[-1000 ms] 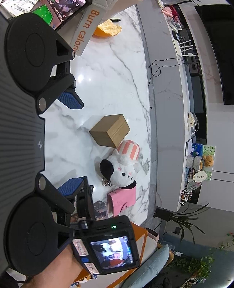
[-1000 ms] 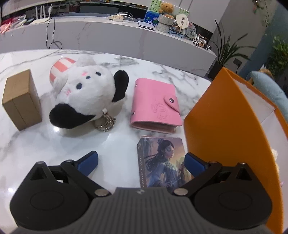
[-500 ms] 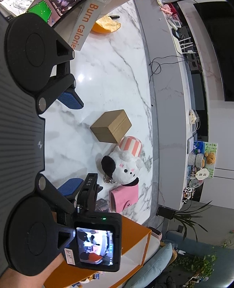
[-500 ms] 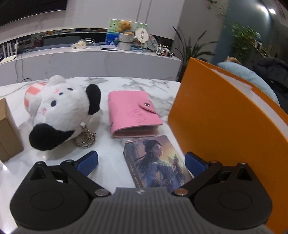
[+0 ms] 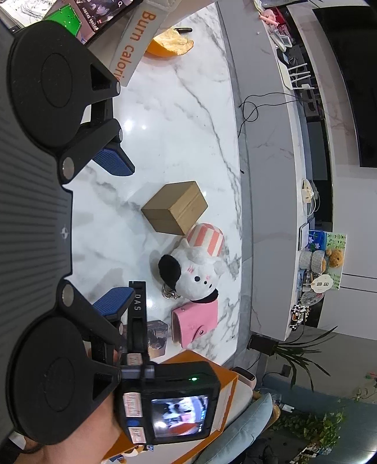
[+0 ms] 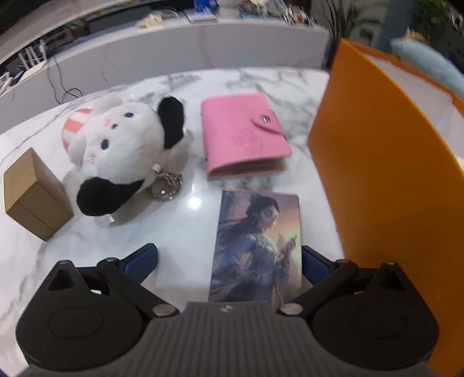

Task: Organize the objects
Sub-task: 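Grasp the small cardboard box with the left tool while the right tool lowers onto the illustrated book, then lift the cardboard box with the left tool while the right tool grasps the book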

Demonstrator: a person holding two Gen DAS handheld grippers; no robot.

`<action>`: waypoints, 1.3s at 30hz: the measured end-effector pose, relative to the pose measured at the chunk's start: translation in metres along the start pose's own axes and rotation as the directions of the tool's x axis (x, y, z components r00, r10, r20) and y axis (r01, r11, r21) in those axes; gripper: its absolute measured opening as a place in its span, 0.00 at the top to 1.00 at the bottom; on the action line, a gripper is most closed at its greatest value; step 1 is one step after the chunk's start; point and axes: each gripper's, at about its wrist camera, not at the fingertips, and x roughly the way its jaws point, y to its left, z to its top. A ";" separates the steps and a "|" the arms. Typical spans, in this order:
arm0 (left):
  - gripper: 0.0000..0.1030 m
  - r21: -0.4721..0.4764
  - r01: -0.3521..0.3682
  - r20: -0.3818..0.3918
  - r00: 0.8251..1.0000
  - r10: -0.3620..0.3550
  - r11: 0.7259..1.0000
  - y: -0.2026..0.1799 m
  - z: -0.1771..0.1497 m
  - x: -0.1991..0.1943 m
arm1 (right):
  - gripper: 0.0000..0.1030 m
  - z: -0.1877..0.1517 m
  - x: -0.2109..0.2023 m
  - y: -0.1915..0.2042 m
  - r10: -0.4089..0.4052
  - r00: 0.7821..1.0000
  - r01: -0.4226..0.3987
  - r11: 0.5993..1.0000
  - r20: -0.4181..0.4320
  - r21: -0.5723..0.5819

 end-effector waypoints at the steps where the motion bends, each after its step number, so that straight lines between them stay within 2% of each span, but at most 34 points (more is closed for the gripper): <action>1: 0.04 -0.005 -0.003 0.004 1.000 0.003 1.000 0.001 0.001 0.002 | 0.03 -0.001 0.000 0.002 -0.002 1.000 0.002 1.000 0.008 -0.016; 7: 0.04 -0.046 -0.023 0.099 0.995 0.028 0.999 -0.001 0.011 0.014 | 0.18 -0.002 -0.004 0.000 0.036 0.999 -0.036 0.999 -0.004 -0.031; 10: 0.04 -0.062 -0.076 0.129 0.988 0.083 0.995 -0.007 0.016 0.028 | 0.29 -0.005 -0.011 0.000 0.050 0.999 -0.050 0.998 -0.014 -0.040; 11: 0.04 -0.066 -0.097 0.134 0.985 0.106 0.993 -0.008 0.018 0.033 | 0.36 -0.006 -0.010 -0.004 0.053 0.998 -0.054 0.998 -0.015 -0.045; 14: 0.04 -0.097 -0.154 0.150 0.974 0.167 0.983 -0.010 0.021 0.048 | 0.37 -0.003 -0.012 -0.008 0.069 0.997 -0.071 0.995 -0.025 -0.064; 20: 0.04 -0.118 -0.188 0.113 0.973 0.201 0.975 -0.012 0.025 0.078 | 0.37 -0.001 -0.009 -0.011 0.087 0.996 -0.090 0.992 -0.036 -0.091; 24: 0.04 -0.100 -0.246 0.107 0.961 0.256 0.964 -0.017 0.026 0.089 | 0.37 -0.001 -0.009 -0.013 0.103 0.994 -0.107 0.987 -0.041 -0.121; 25: 0.05 -0.097 -0.260 0.098 0.958 0.269 0.961 -0.017 0.026 0.092 | 0.37 -0.002 -0.009 -0.013 0.106 0.994 -0.111 0.986 -0.039 -0.129; 27: 0.19 -0.110 -0.262 0.076 0.960 0.271 0.959 -0.013 0.027 0.095 | 0.37 -0.003 -0.010 -0.014 0.112 0.993 -0.116 0.984 -0.038 -0.137; 28: 0.30 -0.121 -0.252 0.060 0.964 0.261 0.960 -0.011 0.027 0.097 | 0.37 -0.002 -0.008 -0.015 0.114 0.993 -0.118 0.983 -0.038 -0.141; 32: 0.45 -0.150 -0.222 0.016 0.974 0.227 0.963 0.000 0.022 0.102 | 0.37 -0.003 -0.007 -0.015 0.118 0.992 -0.122 0.982 -0.032 -0.147; 39: 0.46 -0.162 -0.200 0.015 0.979 0.205 0.966 0.014 0.018 0.091 | 0.37 -0.003 -0.007 -0.014 0.119 0.992 -0.123 0.980 -0.032 -0.156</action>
